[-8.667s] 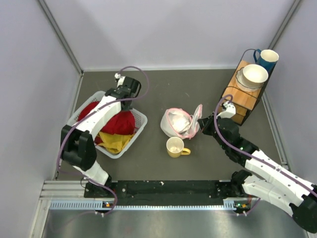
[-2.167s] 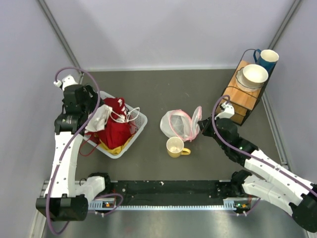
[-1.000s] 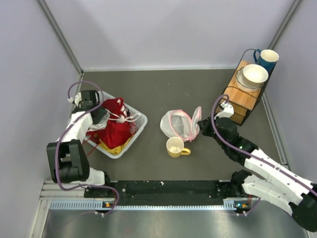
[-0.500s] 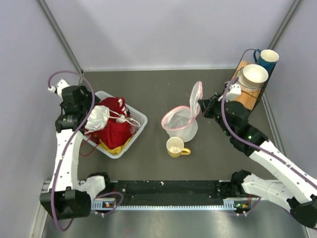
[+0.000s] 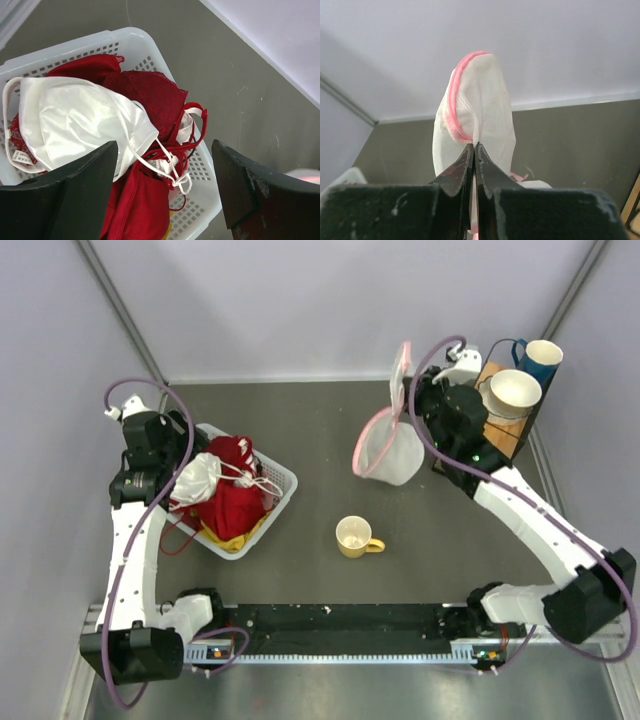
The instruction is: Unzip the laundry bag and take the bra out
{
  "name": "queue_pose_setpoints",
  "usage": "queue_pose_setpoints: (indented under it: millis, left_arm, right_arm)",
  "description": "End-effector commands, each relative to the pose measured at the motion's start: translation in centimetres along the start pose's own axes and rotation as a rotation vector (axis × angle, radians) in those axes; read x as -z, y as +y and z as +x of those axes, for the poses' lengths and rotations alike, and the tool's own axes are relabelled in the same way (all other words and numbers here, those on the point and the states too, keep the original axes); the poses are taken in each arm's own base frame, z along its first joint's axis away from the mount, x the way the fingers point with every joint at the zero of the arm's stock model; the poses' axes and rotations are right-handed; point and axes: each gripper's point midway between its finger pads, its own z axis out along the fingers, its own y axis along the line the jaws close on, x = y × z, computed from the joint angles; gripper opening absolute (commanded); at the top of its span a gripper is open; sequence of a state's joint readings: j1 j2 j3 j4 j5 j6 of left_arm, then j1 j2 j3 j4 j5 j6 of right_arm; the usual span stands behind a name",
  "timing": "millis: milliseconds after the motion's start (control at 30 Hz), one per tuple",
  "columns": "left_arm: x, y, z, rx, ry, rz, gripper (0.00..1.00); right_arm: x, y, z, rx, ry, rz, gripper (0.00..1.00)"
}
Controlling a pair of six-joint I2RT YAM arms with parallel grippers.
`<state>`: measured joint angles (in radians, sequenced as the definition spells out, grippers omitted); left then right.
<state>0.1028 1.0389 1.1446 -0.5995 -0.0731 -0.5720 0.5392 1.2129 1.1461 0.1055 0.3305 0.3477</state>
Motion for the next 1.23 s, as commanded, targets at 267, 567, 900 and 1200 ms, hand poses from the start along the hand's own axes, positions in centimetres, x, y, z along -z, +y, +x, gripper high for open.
queue_pose_setpoints:
  millis: [267, 567, 900, 1200]
  left_arm:
    - [2.4, -4.5, -1.1, -0.075, 0.042, 0.209, 0.85]
    - [4.0, -6.7, -1.1, -0.093, 0.044, 0.346, 0.85]
    - [3.7, -7.0, 0.2, -0.074, 0.083, 0.38, 0.85]
    - [3.8, -6.8, 0.0, -0.076, 0.077, 0.369, 0.85]
  right_arm:
    - [-2.8, -1.7, -2.5, 0.031, 0.093, 0.081, 0.99]
    - [2.2, -3.9, 0.9, 0.11, 0.333, 0.143, 0.99]
    - [5.0, -5.9, 2.6, 0.133, 0.371, 0.188, 0.99]
    - [4.9, -6.1, 2.5, 0.139, 0.368, 0.199, 0.99]
